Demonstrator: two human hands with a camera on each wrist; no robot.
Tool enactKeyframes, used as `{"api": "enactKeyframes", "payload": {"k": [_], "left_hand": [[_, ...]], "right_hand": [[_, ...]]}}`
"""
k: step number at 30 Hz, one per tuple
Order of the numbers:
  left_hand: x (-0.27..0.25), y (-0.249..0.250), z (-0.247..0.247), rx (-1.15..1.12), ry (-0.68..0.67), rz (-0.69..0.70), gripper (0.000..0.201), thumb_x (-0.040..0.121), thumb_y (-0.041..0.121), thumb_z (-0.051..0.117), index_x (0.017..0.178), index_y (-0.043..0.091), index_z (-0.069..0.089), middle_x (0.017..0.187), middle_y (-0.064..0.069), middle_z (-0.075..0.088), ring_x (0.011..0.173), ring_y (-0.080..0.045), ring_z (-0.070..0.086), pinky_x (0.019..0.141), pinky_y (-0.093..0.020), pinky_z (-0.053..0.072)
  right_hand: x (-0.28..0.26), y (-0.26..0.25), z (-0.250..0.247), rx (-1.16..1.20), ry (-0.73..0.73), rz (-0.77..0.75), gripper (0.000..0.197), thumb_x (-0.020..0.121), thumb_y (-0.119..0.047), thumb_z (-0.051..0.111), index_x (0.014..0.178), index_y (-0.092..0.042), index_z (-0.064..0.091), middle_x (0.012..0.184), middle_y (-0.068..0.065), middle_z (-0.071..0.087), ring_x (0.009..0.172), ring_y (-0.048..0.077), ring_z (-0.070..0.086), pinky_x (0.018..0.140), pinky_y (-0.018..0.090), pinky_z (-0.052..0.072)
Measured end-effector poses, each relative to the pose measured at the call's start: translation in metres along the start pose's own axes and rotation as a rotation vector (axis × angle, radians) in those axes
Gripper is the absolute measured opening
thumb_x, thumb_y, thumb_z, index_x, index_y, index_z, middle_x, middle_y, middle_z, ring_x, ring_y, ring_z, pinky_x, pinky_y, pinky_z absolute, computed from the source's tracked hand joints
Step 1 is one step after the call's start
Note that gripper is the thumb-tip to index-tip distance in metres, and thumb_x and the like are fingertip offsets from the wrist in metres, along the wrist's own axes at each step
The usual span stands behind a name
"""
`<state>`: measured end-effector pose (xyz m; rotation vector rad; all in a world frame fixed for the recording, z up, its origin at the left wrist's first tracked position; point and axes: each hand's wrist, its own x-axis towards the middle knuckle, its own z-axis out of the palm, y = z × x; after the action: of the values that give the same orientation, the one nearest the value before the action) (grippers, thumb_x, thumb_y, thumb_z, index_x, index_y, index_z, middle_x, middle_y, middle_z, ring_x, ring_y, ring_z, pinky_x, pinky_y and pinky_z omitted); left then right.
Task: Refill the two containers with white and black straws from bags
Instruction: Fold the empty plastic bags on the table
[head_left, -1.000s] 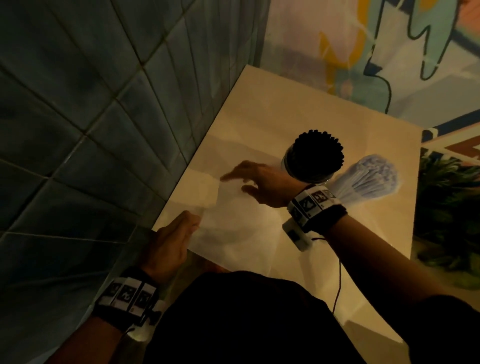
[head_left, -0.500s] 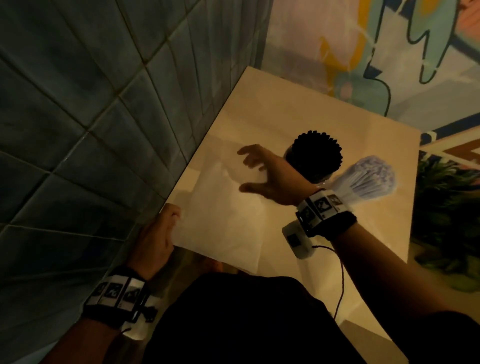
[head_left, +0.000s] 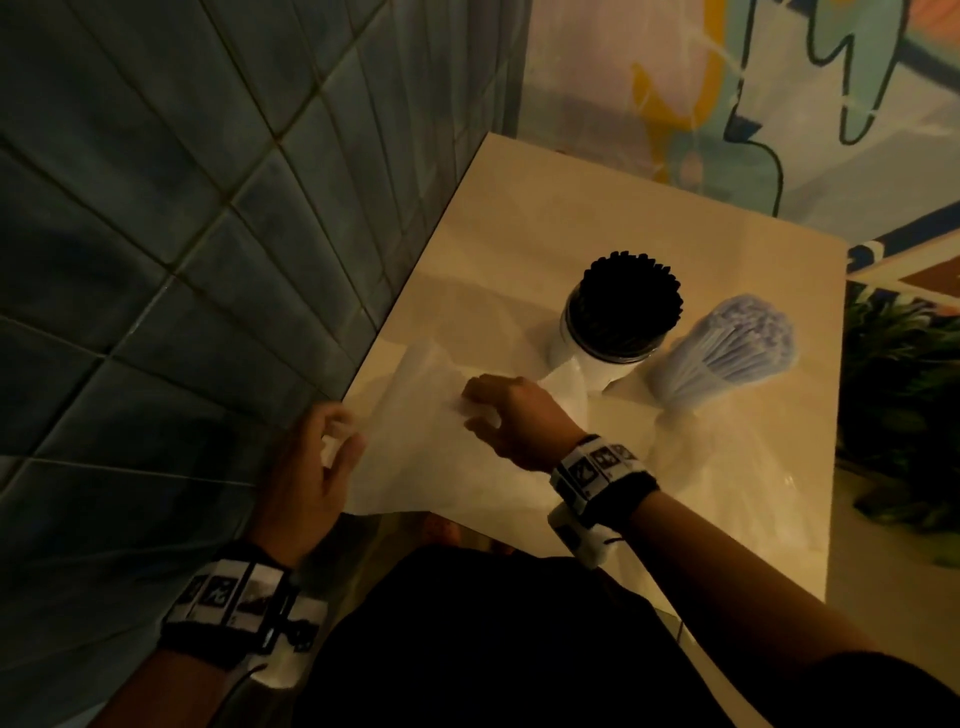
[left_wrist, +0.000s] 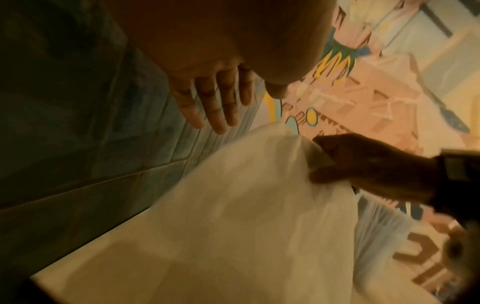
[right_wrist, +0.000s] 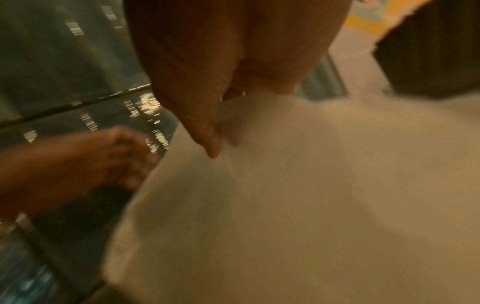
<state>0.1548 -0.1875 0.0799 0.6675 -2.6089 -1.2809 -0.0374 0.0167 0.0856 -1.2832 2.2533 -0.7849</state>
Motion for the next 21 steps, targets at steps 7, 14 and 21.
{"api": "enactKeyframes", "payload": {"k": [7, 14, 21], "left_hand": [[0.048, 0.043, 0.016, -0.006, -0.03, 0.152, 0.053, 0.088, 0.058, 0.052, 0.132, 0.028, 0.05, 0.129, 0.011, 0.053, 0.113, -0.008, 0.054, 0.09, -0.029, 0.048], [0.057, 0.04, 0.01, -0.017, -0.071, 0.238, 0.036, 0.091, 0.047, 0.057, 0.091, 0.011, 0.061, 0.089, 0.004, 0.062, 0.083, -0.008, 0.06, 0.072, -0.018, 0.048], [0.037, 0.031, -0.008, -0.146, -0.208, 0.244, 0.042, 0.09, 0.056, 0.055, 0.101, 0.018, 0.066, 0.106, 0.016, 0.065, 0.101, -0.006, 0.064, 0.087, -0.015, 0.049]], "right_hand": [[-0.012, -0.027, 0.007, -0.132, -0.011, -0.138, 0.015, 0.091, -0.013, 0.057, 0.105, -0.013, 0.061, 0.098, 0.005, 0.063, 0.082, 0.029, 0.059, 0.066, 0.041, 0.051], [-0.025, -0.013, -0.002, -0.102, -0.073, -0.035, 0.048, 0.089, -0.035, 0.07, 0.132, -0.023, 0.052, 0.126, 0.001, 0.053, 0.098, 0.024, 0.06, 0.083, 0.042, 0.055], [-0.043, 0.038, -0.047, -0.399, -0.273, 0.312, 0.104, 0.073, -0.053, 0.081, 0.154, -0.037, 0.018, 0.15, 0.001, 0.039, 0.113, 0.029, 0.06, 0.094, 0.042, 0.05]]}}
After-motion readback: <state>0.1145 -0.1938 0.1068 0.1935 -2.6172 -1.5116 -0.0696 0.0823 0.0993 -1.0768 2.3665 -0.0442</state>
